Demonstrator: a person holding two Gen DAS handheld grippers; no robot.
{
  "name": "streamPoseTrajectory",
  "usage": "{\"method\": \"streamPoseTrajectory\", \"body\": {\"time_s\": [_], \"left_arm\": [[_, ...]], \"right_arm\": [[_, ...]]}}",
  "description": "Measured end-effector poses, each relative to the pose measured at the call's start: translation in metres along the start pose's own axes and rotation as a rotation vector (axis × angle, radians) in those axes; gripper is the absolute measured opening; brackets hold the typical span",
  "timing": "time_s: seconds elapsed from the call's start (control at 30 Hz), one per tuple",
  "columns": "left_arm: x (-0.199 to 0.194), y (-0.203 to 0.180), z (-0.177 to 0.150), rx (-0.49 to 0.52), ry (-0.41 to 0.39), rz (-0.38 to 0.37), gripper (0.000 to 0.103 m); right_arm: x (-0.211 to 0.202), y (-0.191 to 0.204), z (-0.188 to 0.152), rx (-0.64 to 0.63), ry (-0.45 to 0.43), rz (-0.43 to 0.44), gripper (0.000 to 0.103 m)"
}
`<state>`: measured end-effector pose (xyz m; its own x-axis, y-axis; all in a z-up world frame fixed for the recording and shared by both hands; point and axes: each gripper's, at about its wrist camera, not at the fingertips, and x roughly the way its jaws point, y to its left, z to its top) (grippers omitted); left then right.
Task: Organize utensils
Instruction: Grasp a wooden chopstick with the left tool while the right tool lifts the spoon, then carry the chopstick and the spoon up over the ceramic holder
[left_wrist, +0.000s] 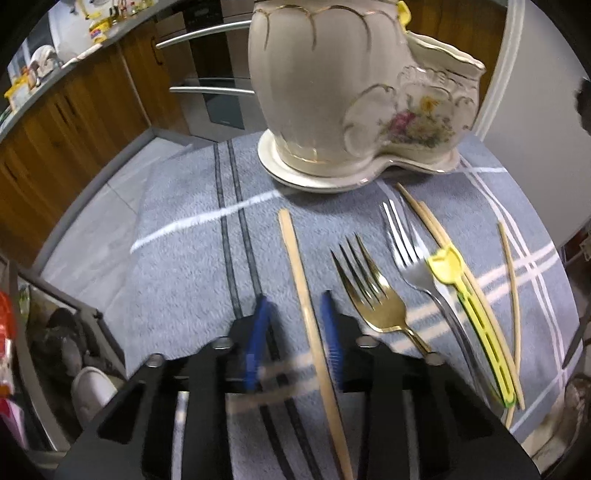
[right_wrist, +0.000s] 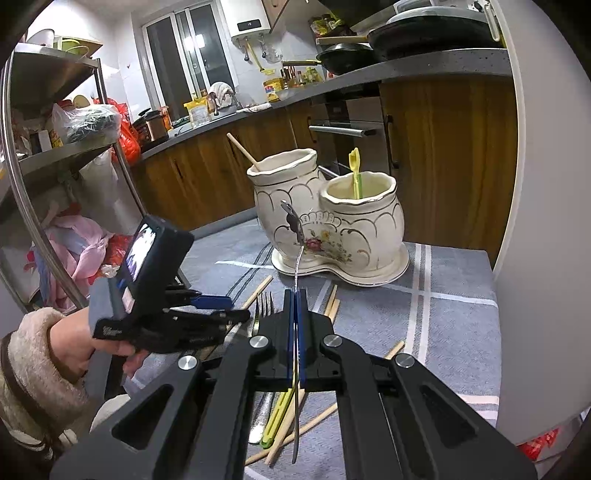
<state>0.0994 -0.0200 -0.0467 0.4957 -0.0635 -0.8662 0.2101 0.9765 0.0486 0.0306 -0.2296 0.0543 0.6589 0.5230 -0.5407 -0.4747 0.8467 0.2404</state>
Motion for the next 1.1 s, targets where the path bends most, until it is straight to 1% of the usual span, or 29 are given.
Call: {"method": "streamPoseTrajectory", "body": {"time_s": [0.07, 0.1, 0.2, 0.3, 0.4, 0.47, 0.53, 0.57, 0.63, 0.77, 0.9, 1.0, 1.1], "left_arm": [[0.000, 0.001, 0.000, -0.005, -0.005, 0.003, 0.009], [-0.001, 0.002, -0.001, -0.003, -0.011, 0.000, 0.008], [-0.002, 0.003, -0.007, 0.006, -0.032, -0.008, 0.007], [-0.004, 0.010, -0.011, -0.008, -0.043, -0.020, 0.007], [-0.014, 0.015, -0.017, -0.023, -0.067, -0.031, 0.007], [-0.024, 0.017, -0.019, -0.033, -0.093, -0.053, 0.007], [-0.037, 0.019, -0.020, -0.030, -0.132, -0.065, 0.007], [-0.049, 0.019, -0.020, -0.023, -0.169, -0.077, 0.007], [-0.063, 0.021, -0.019, -0.019, -0.218, -0.092, 0.007], [-0.102, 0.023, -0.011, -0.018, -0.359, -0.147, 0.007], [-0.132, 0.019, 0.010, -0.009, -0.477, -0.176, 0.007], [-0.141, 0.016, 0.033, 0.001, -0.539, -0.192, 0.007], [-0.141, 0.011, 0.061, 0.006, -0.586, -0.196, 0.007]], "right_arm": [[-0.002, 0.000, 0.000, 0.000, -0.006, -0.004, 0.001], [-0.002, -0.001, 0.000, 0.001, -0.010, -0.007, 0.001], [0.000, -0.005, 0.001, 0.010, -0.011, -0.013, 0.001], [0.003, -0.007, 0.001, 0.020, -0.011, -0.019, 0.001], [0.005, -0.008, 0.002, 0.023, -0.014, -0.023, 0.001], [0.005, -0.008, 0.002, 0.027, -0.016, -0.026, 0.001], [0.007, -0.010, 0.004, 0.032, -0.023, -0.030, 0.001], [0.007, -0.011, 0.005, 0.031, -0.029, -0.035, 0.001], [0.007, -0.013, 0.009, 0.031, -0.044, -0.044, 0.001], [0.006, -0.017, 0.022, 0.037, -0.097, -0.056, 0.001], [0.005, -0.022, 0.046, 0.038, -0.177, -0.067, 0.001], [0.006, -0.027, 0.066, 0.045, -0.246, -0.066, 0.001], [0.011, -0.034, 0.084, 0.062, -0.293, -0.074, 0.001]]}}
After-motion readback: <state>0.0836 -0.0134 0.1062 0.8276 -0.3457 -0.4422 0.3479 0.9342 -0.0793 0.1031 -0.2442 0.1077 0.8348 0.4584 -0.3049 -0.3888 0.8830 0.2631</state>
